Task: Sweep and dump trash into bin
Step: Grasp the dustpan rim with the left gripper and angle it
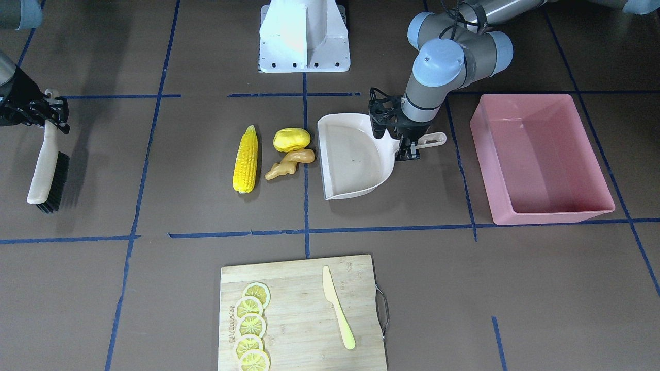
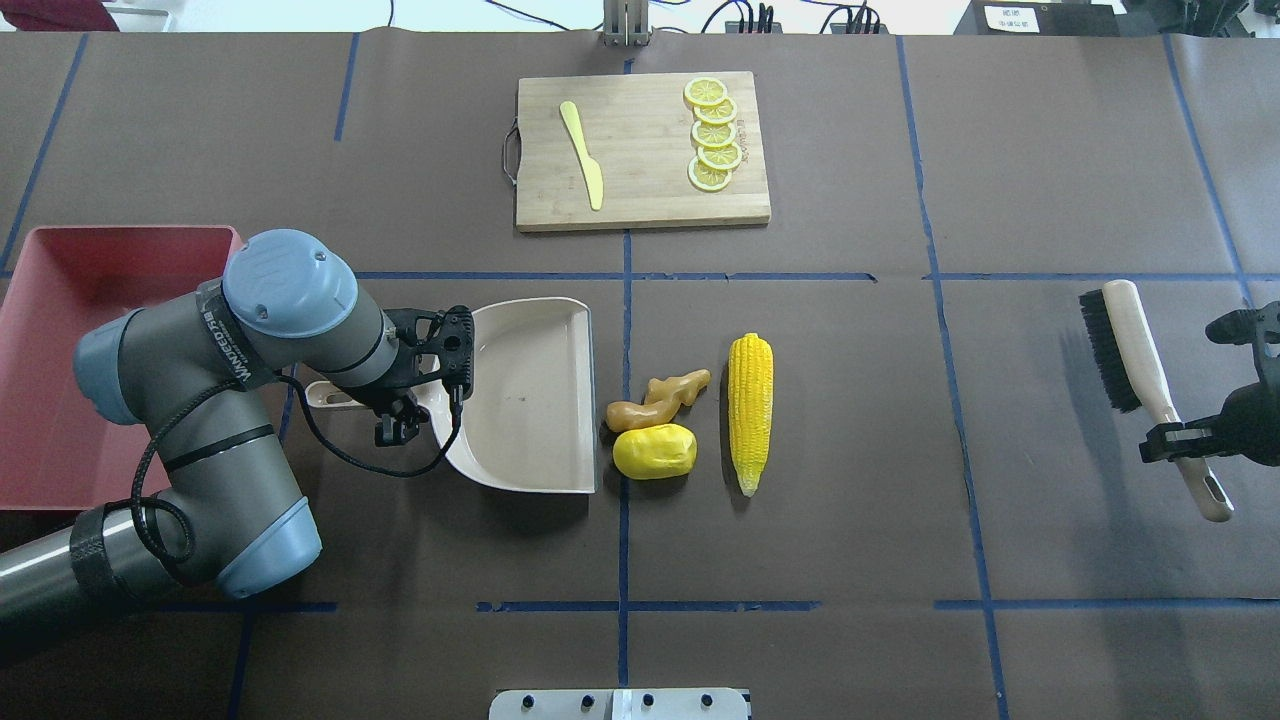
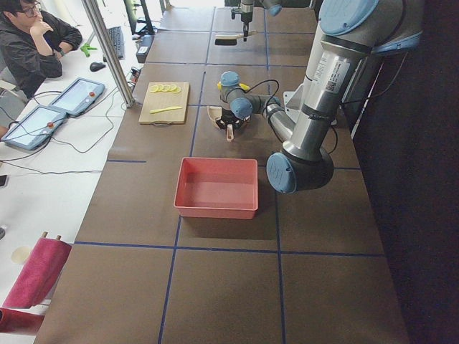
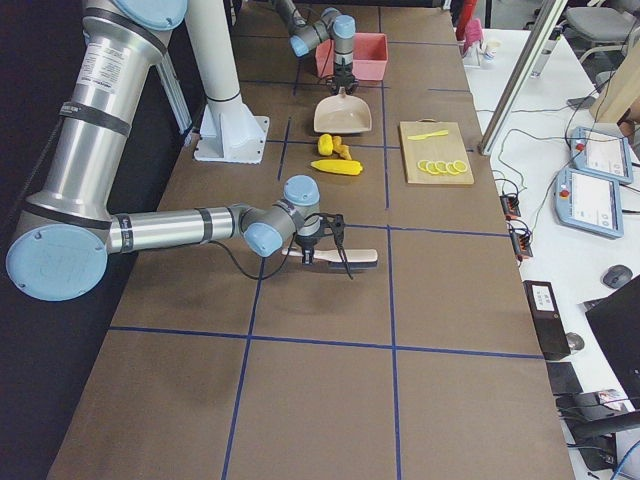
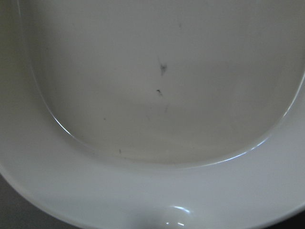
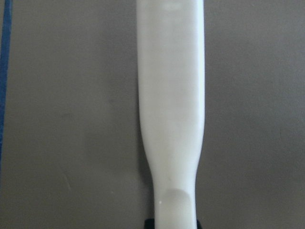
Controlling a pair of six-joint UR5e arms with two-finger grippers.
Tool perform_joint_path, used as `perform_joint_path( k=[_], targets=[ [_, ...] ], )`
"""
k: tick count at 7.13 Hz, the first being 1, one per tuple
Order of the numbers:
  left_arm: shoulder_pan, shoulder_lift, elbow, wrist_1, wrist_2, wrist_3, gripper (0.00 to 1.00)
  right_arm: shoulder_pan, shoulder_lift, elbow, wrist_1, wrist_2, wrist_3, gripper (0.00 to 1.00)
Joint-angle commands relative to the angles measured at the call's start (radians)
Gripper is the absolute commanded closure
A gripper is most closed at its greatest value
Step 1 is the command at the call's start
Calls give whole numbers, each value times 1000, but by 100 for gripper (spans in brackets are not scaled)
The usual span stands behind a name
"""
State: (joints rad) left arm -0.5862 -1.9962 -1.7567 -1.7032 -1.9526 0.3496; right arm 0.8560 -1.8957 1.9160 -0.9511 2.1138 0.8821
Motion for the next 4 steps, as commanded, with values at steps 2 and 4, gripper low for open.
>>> perform_joint_path(
  k=[2,4],
  targets=[
    [-23,-7,-38,104,11,20,100,0,1,0,0,0,0,100],
    [-18,-15,-46,144,21,116,100,0,1,0,0,0,0,100]
  ],
)
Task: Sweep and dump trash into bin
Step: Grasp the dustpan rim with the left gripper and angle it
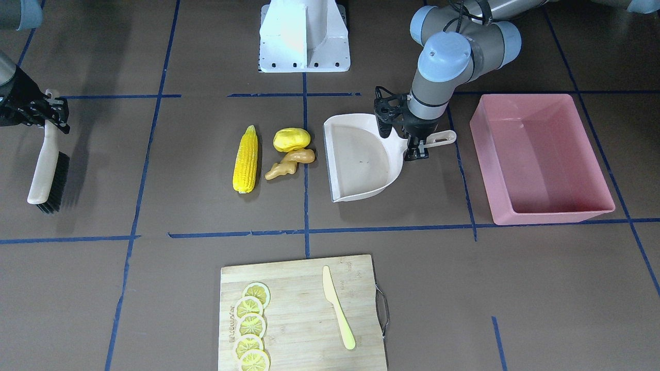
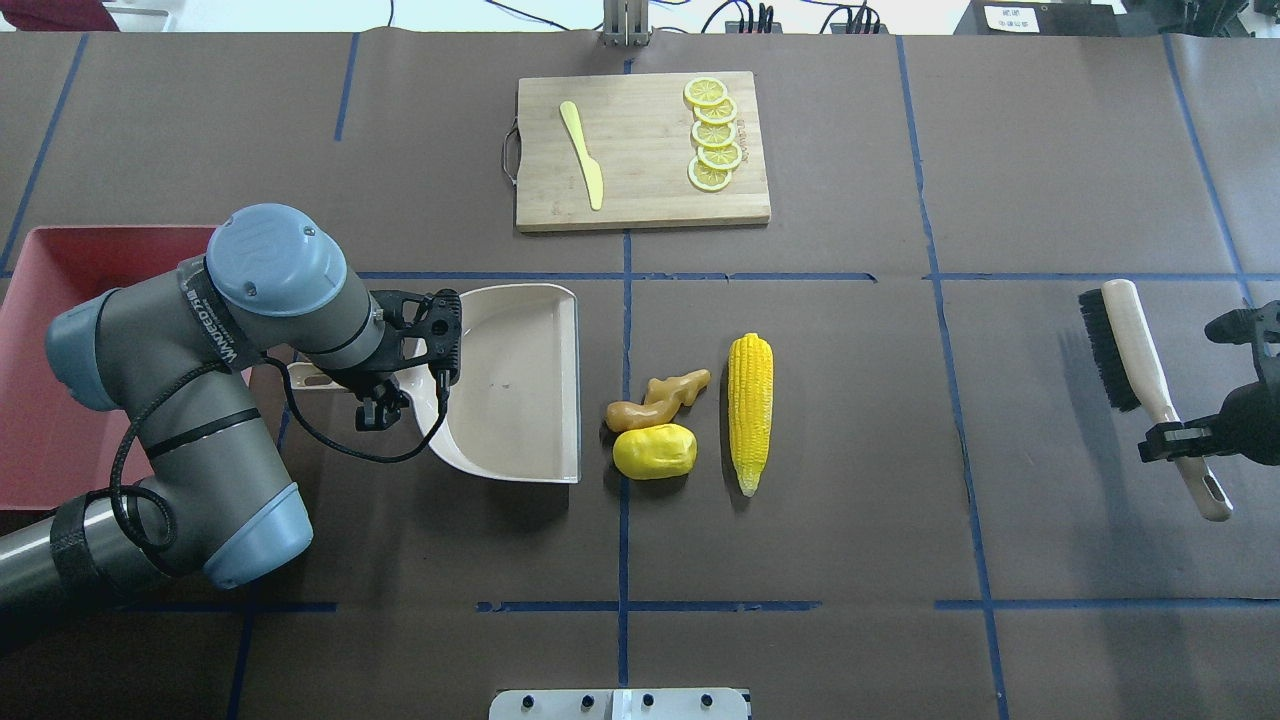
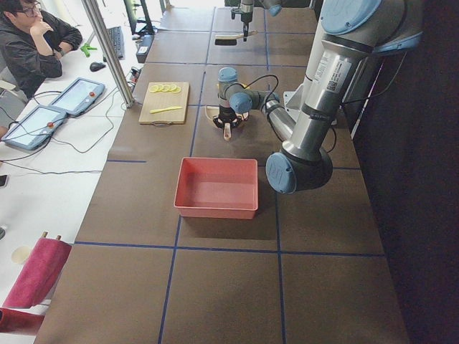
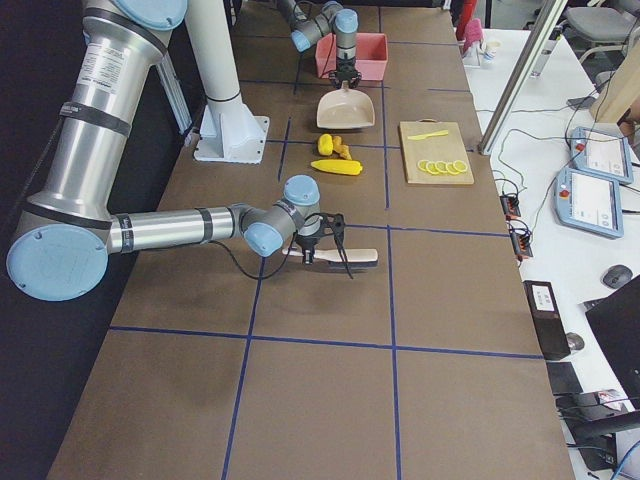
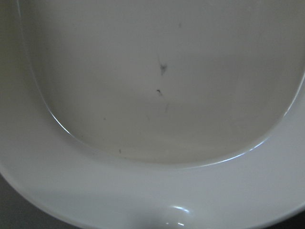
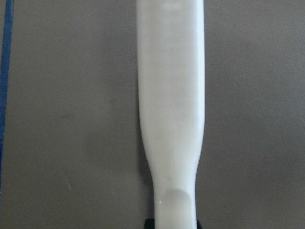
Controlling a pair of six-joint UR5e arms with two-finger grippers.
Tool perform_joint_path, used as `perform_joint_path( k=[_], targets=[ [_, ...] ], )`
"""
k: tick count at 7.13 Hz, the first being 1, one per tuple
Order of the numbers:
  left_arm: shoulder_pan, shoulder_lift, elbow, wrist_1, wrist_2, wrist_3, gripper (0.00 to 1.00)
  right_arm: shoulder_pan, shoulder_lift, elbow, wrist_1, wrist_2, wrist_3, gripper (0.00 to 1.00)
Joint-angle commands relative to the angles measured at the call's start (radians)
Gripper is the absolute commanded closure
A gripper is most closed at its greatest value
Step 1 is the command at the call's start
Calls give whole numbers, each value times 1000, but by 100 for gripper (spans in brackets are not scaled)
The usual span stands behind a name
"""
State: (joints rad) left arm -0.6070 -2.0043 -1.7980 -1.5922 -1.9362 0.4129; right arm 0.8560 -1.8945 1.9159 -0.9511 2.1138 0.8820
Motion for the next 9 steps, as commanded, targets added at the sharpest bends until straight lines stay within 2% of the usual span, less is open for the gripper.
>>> perform_joint_path(
  k=[1,4,7,9],
  targets=[
    [7,-16,-4,55,5,63,100,0,0,2,0,0,0,100],
    [44,-60,25,99,86,63,100,-2,2,2,-2,2,2,100],
    [44,-80,28,138,112,50,100,-23,14,11,-2,8,56,100],
    [49,-117,28,207,128,47,100,-72,38,23,-2,2,127,100]
  ],
)
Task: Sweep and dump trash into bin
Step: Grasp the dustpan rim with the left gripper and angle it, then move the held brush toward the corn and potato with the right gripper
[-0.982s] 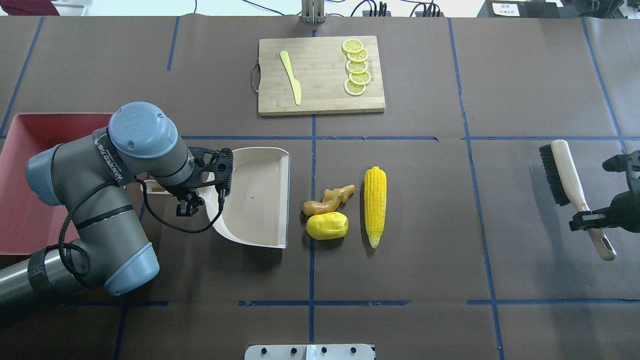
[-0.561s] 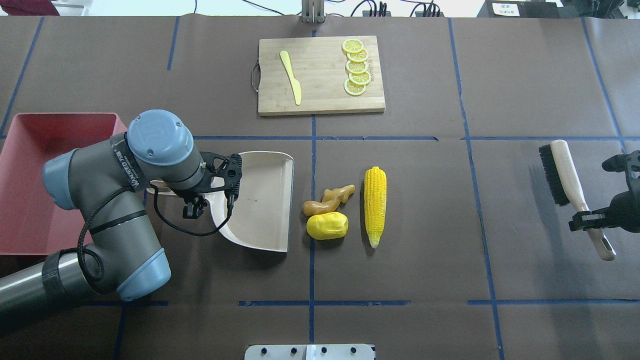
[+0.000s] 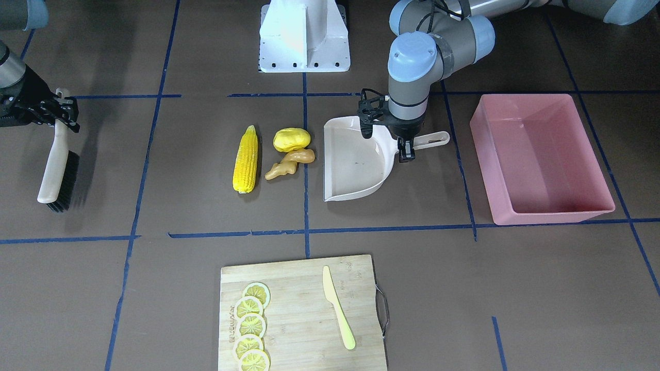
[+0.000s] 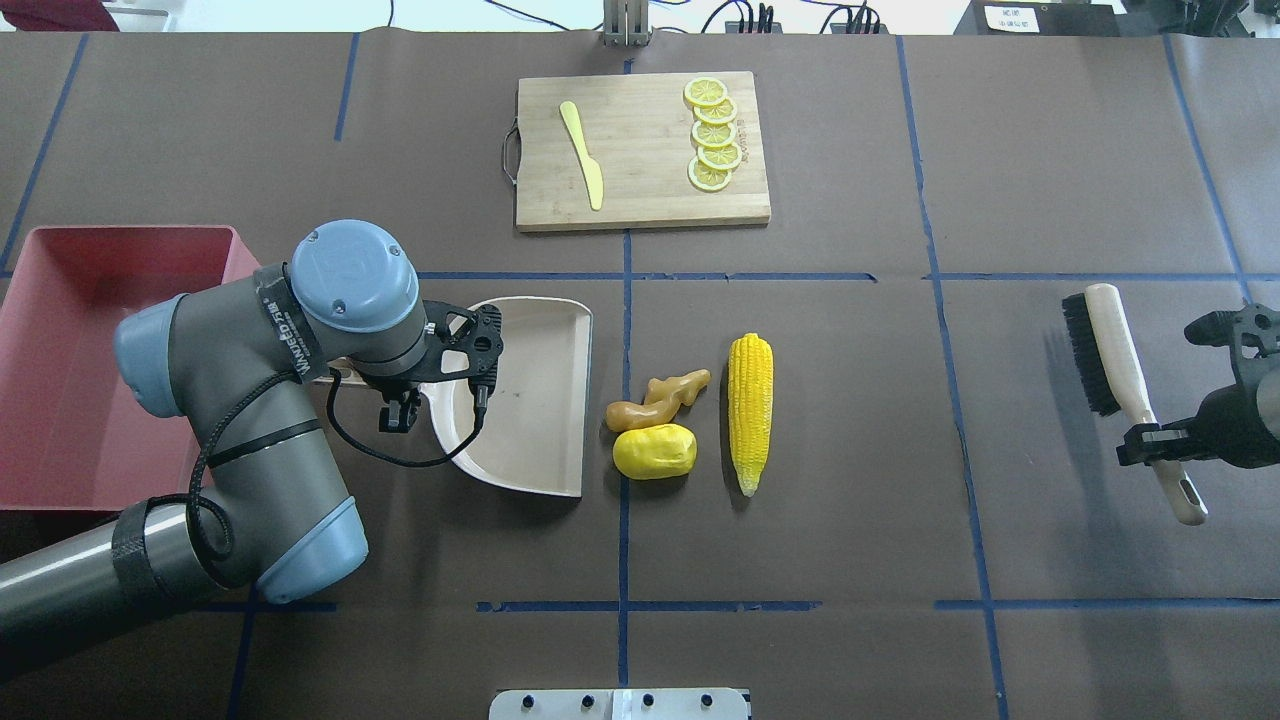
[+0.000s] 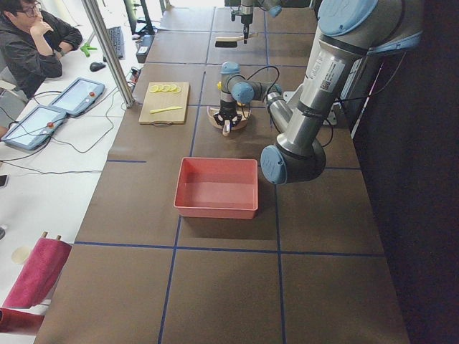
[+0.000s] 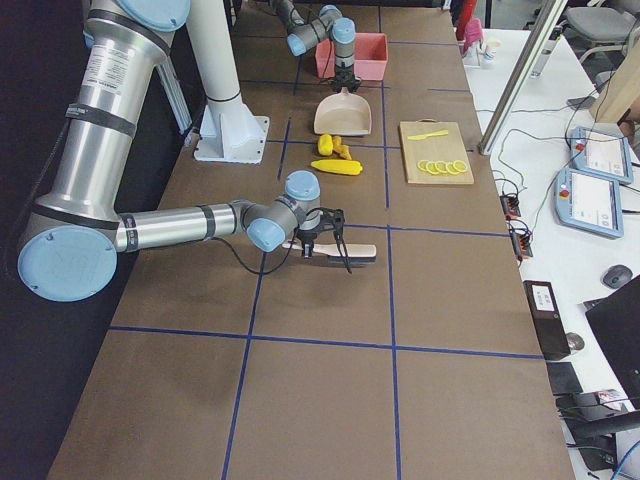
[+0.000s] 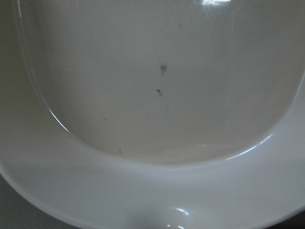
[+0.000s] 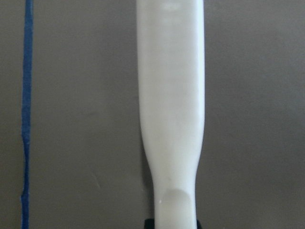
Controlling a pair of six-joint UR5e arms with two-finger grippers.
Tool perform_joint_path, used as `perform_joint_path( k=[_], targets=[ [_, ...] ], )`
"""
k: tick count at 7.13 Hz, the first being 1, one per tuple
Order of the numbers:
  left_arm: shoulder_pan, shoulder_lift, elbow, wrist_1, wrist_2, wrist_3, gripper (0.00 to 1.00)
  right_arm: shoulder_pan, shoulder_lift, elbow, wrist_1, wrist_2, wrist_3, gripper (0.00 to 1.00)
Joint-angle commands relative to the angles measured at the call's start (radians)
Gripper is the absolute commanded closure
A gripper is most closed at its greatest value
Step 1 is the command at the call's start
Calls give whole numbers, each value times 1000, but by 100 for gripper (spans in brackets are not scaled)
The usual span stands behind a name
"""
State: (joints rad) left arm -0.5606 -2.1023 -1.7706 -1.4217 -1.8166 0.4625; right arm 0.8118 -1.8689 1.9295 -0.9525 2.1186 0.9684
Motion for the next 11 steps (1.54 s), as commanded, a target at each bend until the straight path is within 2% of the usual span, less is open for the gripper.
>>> perform_joint_path(
  k=[1,6,9,11],
  targets=[
    [10,-21,2,38,6,-24,100,-57,13,25,0,-6,74,100],
    [39,-33,16,38,6,-68,100,-271,102,49,-12,-113,295,100],
    [39,-35,13,37,3,-68,100,-340,346,89,-381,-115,306,100],
    [45,-39,11,35,3,-113,100,-399,427,79,-430,-169,314,100]
  ],
)
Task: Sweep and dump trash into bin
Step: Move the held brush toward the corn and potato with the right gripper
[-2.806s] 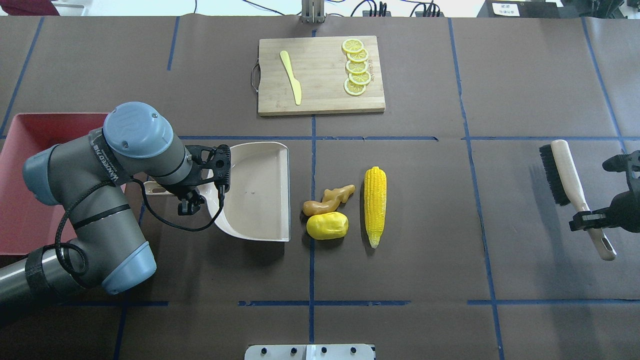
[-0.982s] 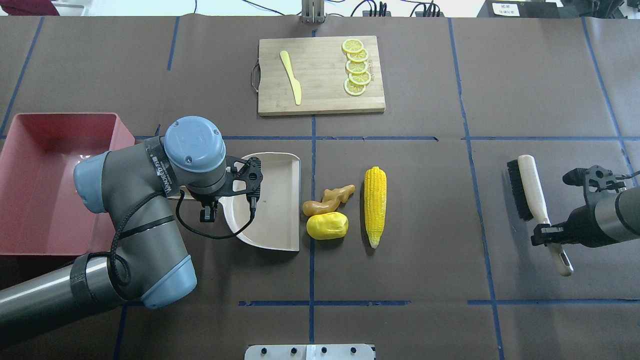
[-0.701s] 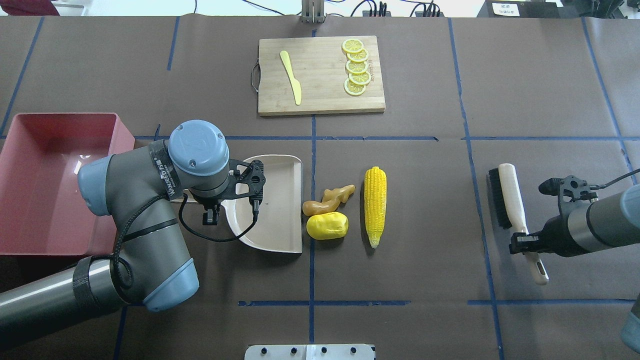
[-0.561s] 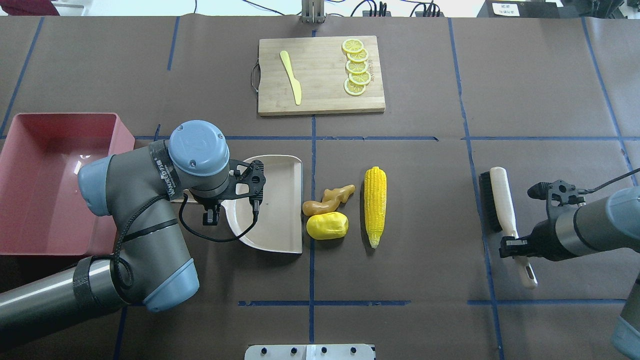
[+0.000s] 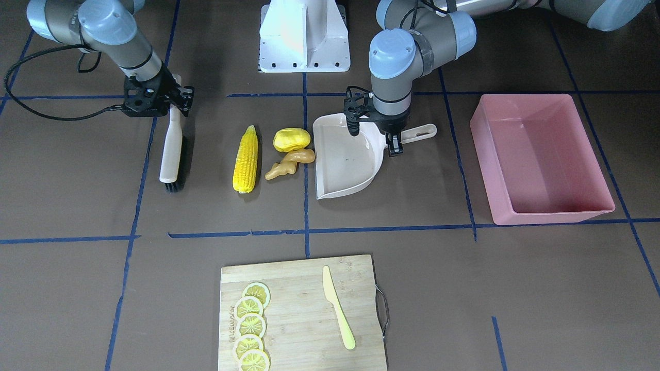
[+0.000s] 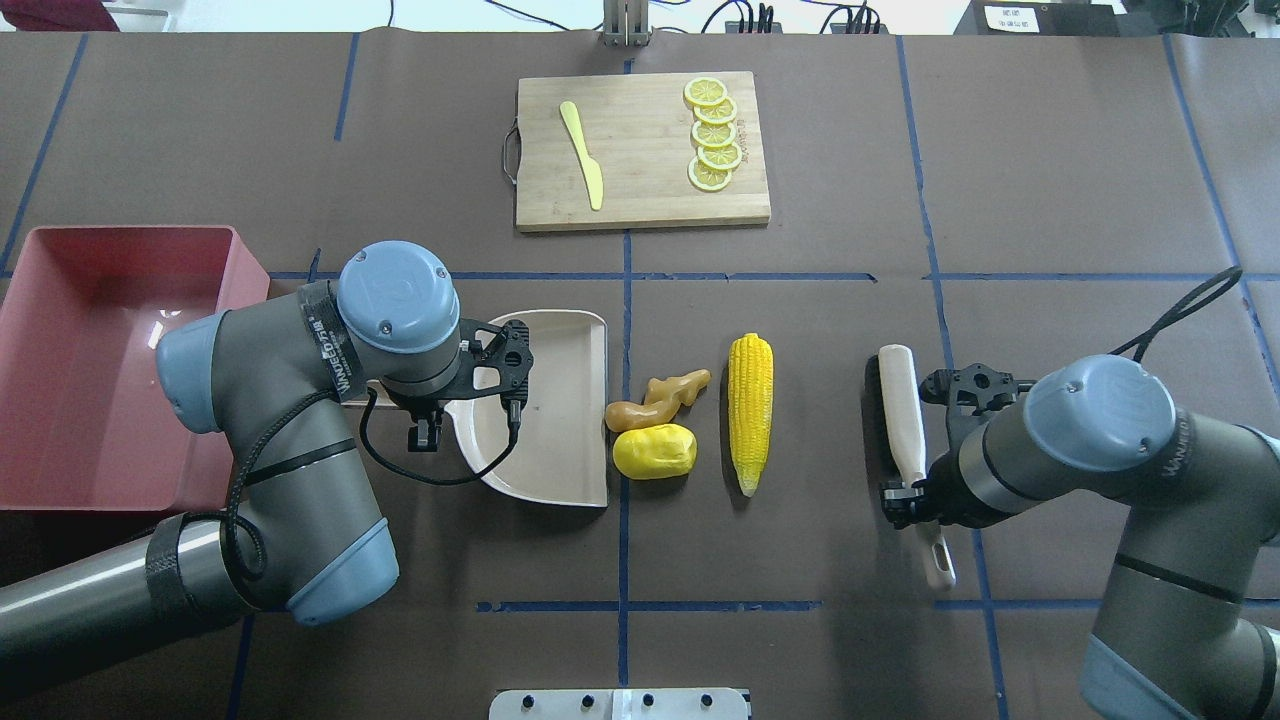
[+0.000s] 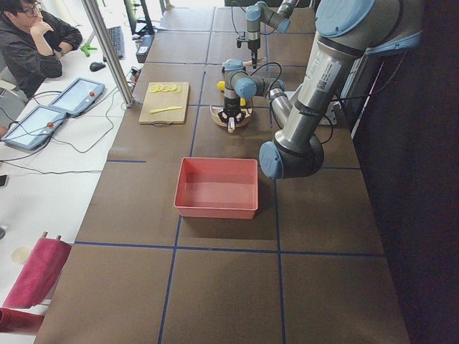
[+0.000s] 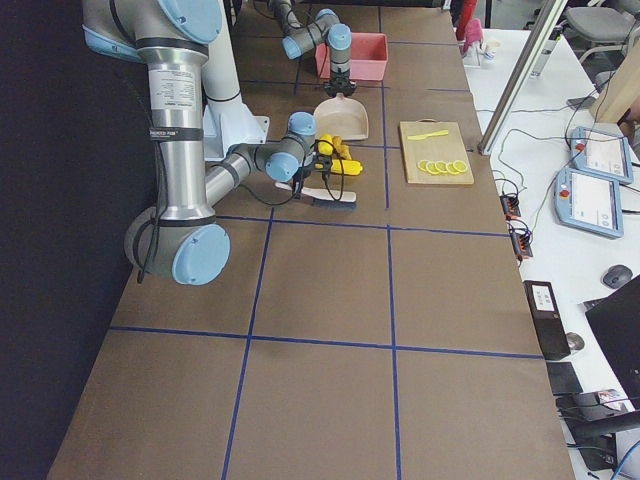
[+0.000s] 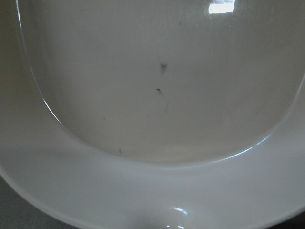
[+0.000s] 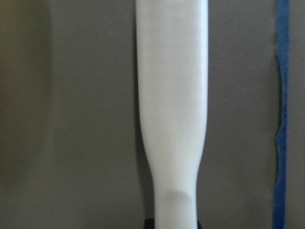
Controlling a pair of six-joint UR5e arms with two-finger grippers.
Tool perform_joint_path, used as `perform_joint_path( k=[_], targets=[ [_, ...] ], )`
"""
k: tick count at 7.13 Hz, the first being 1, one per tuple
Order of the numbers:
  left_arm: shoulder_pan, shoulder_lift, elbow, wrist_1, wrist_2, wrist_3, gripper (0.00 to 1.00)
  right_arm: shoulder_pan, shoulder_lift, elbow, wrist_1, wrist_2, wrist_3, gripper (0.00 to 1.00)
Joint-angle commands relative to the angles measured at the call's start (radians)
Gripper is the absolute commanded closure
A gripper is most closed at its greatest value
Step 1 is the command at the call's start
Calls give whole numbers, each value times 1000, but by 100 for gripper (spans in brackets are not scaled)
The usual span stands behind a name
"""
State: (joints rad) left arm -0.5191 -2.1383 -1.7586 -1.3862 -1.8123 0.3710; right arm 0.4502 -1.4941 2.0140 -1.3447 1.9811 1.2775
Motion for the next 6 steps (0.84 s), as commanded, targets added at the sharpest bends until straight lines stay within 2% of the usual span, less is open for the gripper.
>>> perform_joint_path(
  k=[1,3,6],
  targets=[
    [5,-5,-1,-1,-1,-21,100,-57,108,-23,-72,-33,46,100],
    [5,-6,1,-1,-1,-23,100,-70,254,-46,-207,-34,54,100],
    [5,-6,1,-1,-1,-23,100,-97,320,-83,-238,-34,77,100]
  ],
)
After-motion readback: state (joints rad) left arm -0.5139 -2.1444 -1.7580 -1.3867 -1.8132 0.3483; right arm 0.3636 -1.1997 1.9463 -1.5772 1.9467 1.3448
